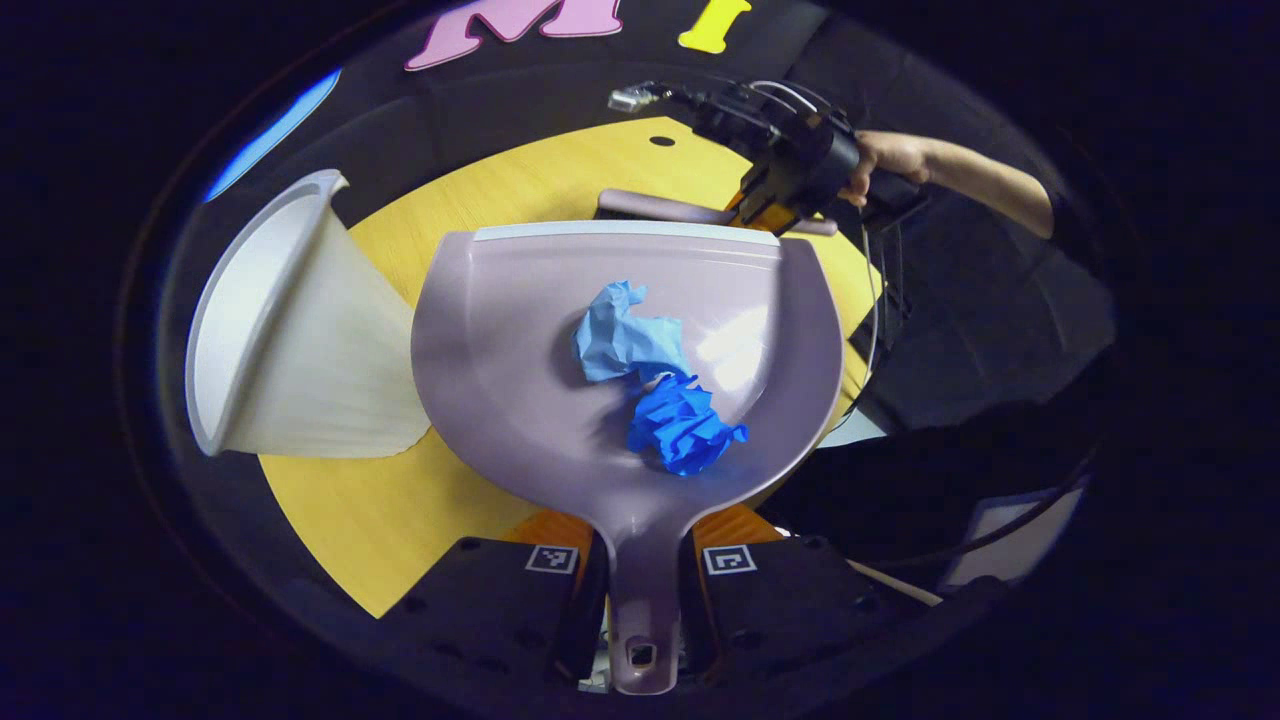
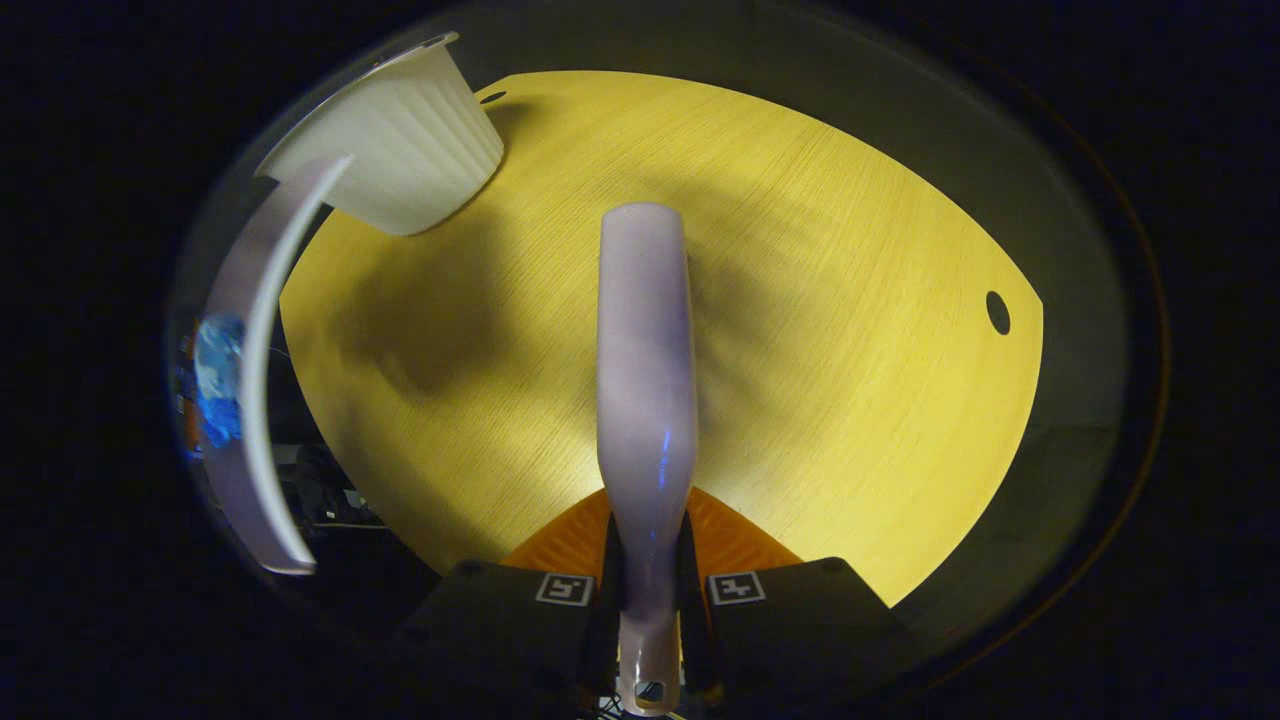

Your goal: Pick up the small broom and dustpan from the desktop, sweep the trash into the dustpan with the broom, and then empty the trash into the garbage bin.

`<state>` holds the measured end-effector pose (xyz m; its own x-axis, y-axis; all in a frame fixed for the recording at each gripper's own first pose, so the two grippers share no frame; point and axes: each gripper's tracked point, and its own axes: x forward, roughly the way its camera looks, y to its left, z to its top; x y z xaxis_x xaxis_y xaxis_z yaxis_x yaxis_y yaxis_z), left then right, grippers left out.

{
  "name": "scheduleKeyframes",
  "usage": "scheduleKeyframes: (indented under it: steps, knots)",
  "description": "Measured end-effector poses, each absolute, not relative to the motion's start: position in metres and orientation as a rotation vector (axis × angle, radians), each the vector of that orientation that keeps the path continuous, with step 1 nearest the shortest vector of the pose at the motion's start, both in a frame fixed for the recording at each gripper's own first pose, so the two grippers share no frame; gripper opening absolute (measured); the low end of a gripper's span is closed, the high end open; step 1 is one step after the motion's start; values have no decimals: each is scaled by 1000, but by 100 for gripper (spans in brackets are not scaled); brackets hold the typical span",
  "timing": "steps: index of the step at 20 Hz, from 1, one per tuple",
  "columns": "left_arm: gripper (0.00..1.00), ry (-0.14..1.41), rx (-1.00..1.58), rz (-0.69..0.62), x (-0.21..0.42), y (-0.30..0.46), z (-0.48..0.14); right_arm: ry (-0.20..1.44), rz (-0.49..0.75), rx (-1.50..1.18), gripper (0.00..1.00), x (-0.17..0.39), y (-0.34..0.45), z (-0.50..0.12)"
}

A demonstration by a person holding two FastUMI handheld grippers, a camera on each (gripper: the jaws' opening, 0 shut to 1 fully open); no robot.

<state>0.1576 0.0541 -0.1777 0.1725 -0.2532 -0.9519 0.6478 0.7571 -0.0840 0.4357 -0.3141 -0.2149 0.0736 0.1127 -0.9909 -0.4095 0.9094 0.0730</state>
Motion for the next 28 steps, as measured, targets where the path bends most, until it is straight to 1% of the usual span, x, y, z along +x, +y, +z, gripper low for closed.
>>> scheduleKeyframes:
  steps: [3,5,7,8,10,13,14,16,19,21,23,25,28]
  knots:
    - [29,1220,293,-602,171,86,-128,1401,391,-256,28,429,-307,-207]
    - [29,1175,302,-515,180,99,-106,1406,417,-214,28,430,-317,-194]
    - [29,1160,315,-422,194,124,-87,1406,402,-189,28,446,-330,-200]
    - [29,1160,316,-362,202,143,-69,1404,398,-168,28,443,-328,-199]
    - [29,1168,326,-265,228,184,-42,1391,400,-124,28,440,-333,-193]
    - [29,1207,358,-159,280,223,-40,1372,396,-88,28,434,-337,-192]
    - [29,1237,374,-159,286,219,-46,1369,394,-77,28,432,-334,-195]
    - [29,1312,479,-212,289,210,-54,1366,389,-71,28,430,-336,-199]
    - [29,1392,657,-191,310,187,-44,1369,374,-78,28,429,-334,-208]
    - [29,1411,763,-206,316,169,-34,1376,363,-60,27,431,-332,-208]
    - [29,1431,916,-183,318,161,-36,1382,355,-32,28,431,-330,-203]
    - [29,1417,1092,-166,314,147,-50,1376,349,-20,28,431,-331,-205]
    - [30,1412,1242,-144,302,122,-65,1372,344,1,28,431,-330,-205]
